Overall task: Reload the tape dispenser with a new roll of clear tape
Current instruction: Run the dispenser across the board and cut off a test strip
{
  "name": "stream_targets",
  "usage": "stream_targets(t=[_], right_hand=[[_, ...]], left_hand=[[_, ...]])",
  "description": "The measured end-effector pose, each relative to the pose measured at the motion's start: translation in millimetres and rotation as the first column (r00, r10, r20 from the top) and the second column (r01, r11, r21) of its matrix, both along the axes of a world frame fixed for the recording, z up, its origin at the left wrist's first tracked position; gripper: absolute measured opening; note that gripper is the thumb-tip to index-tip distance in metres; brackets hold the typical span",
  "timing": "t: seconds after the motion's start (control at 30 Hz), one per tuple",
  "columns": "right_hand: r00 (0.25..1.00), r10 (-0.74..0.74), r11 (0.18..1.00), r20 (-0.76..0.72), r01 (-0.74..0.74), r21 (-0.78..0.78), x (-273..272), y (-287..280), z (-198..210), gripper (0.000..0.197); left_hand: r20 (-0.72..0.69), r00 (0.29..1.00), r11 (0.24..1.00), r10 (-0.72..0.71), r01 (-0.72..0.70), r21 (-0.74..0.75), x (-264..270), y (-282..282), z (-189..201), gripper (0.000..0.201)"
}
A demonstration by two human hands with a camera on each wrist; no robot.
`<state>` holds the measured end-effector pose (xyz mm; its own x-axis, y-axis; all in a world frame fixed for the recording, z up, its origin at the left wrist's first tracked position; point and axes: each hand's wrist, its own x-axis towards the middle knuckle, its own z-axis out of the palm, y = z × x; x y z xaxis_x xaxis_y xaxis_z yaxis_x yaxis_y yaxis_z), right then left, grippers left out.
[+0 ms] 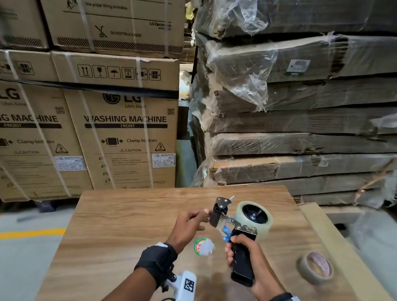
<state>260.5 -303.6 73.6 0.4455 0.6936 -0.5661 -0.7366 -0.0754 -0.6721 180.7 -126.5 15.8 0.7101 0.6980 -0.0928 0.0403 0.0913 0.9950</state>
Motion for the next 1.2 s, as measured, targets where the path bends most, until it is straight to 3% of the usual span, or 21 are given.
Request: stream_targets(t=[0.33,0.5,0.67,0.77,0.93,1.07,1.2], right_hand=[[0.998,0.003,0.999,-0.056,0.0,0.05,36,3,3,0.012],[0.992,-0.016,0.998,-0.124,0.022,0.051,51,3,-2,0.012],[0.986,-0.025,0.999,-0.162,0.03,0.025,63,7,-9,0.007],[0.984,-0.025,0.999,-0.176,0.031,0.032,68,9,-12,0.015],[0.973,-0.005,1.0,-0.229,0.011,0.025,76,10,-12,0.011],[0.969,0.012,1.0,-0.246,-0.013,-0.003,85,8,-14,0.013],[0.971,0.066,0.997,-0.231,-0.076,-0.035,94,5,-23,0.018]], left_hand=[[-0.007,0.998,0.988,-0.065,0.063,-0.142,32,14,6,0.02],[-0.014,0.999,0.987,-0.051,0.049,-0.152,43,16,5,0.002],[0.014,0.999,0.985,-0.036,0.038,-0.166,54,16,8,0.013],[0.001,1.0,0.997,0.014,-0.014,-0.081,63,12,7,0.016],[0.031,0.989,0.983,0.145,-0.148,0.112,74,10,-3,0.018],[0.015,0.991,0.955,0.134,-0.134,0.266,75,12,-9,0.009],[-0.041,0.993,0.941,0.108,-0.089,0.327,76,14,-12,0.014]])
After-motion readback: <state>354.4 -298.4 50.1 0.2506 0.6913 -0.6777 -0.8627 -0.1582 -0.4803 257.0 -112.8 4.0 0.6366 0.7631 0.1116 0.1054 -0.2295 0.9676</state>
